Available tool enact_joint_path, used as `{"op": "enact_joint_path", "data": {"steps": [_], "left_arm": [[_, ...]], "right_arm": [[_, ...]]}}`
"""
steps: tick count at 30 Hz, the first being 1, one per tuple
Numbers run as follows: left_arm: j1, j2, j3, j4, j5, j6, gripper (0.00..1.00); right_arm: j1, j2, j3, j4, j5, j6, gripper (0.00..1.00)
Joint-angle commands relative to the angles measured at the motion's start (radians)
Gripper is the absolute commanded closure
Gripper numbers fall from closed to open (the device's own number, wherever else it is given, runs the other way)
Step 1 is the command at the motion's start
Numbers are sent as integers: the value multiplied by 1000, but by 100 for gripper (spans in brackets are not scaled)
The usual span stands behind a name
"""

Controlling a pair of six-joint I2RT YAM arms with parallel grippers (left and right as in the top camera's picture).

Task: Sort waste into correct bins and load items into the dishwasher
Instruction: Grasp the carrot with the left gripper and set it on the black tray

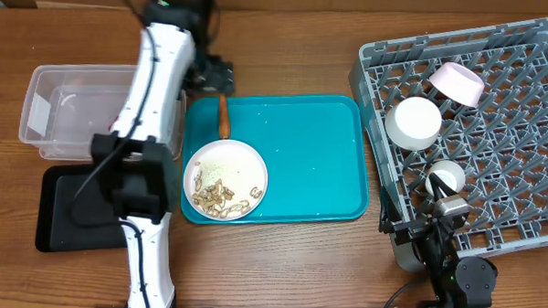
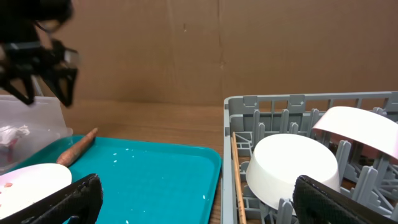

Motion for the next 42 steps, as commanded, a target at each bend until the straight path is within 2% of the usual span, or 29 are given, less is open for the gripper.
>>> {"op": "enact_joint_path", "data": {"steps": [1,5,10,15,16,19,20,21,23,25,30,32,35,37,39,42], "left_arm": [[-10,-9,-136,94,9,-63,6],[-35,-9,-262,227,28,-47,15],[-42,-9,-373,340,44,-47,33],[-42,-9,-401,382,118,25,42],[-42,-9,-401,381,125,29,47],[-42,-9,-401,378,134,40,71],[-42,-9,-401,379,147,53,74],[-42,-9,-401,379,162,67,73],[-41,-9,-401,374,157,73,59],[-41,-9,-404,377,149,73,55],[-52,-9,-460,426,127,72,55],[-56,-9,-488,455,127,72,59],[-56,-9,-499,467,128,72,80],[-51,-16,-477,447,137,57,89],[-44,-30,-438,410,136,37,95],[-28,-95,-326,330,131,15,96]], "right_arm": [[-3,-11,-10,6,-6,4,0],[-3,-11,-10,6,-6,4,0],[-3,-11,-10,6,-6,5,0],[-3,-11,-10,6,-6,4,0],[-3,-11,-10,6,-6,4,0],[-3,-11,-10,6,-6,4,0],[-3,-11,-10,6,-6,4,0],[-3,-11,-10,6,-6,4,0],[-3,-11,-10,6,-6,5,0],[-3,-11,-10,6,-6,4,0],[-3,-11,-10,6,-6,4,0],[-3,-11,-10,6,-6,5,0],[-3,-11,-10,6,-6,4,0],[-3,-11,-10,6,-6,4,0],[-3,-11,-10,6,-6,4,0],[-3,-11,-10,6,-6,4,0]]}}
